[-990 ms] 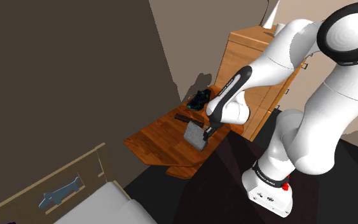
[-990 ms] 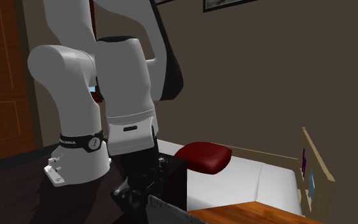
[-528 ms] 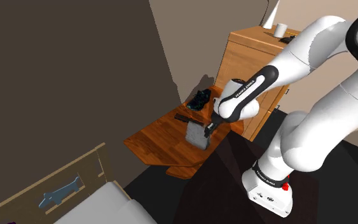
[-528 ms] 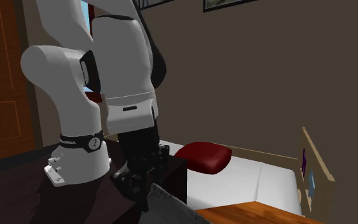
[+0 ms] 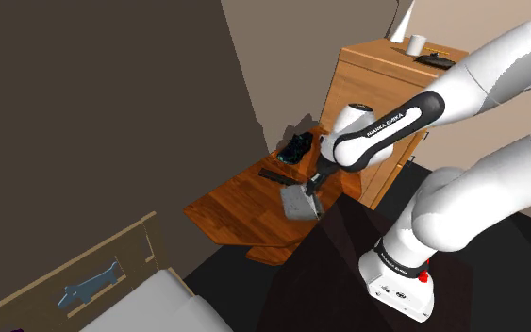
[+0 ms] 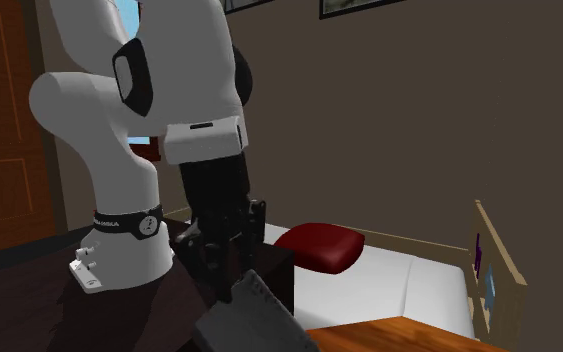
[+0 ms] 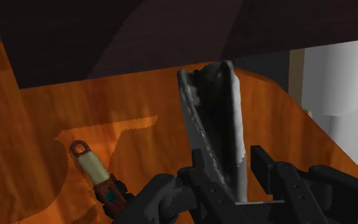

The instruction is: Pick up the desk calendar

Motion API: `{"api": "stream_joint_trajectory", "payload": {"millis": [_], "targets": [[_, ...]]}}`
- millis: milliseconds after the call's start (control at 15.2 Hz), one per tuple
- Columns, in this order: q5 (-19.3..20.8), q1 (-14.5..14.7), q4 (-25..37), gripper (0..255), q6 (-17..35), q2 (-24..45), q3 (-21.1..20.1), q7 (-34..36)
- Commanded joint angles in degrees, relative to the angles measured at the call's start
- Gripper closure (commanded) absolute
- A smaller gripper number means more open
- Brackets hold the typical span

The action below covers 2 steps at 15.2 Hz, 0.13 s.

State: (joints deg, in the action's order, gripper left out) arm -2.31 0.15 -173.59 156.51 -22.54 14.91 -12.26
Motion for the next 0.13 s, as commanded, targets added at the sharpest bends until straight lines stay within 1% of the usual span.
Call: {"api": "stream_joint_trajectory", "payload": {"millis": [0,66], "targets": [[0.7,-0.7,0.0,255,-1.7,-1.6,-0.6,0.6],[0.7,-0.7,0.0,255,-1.7,-1.6,-0.6,0.6]]}}
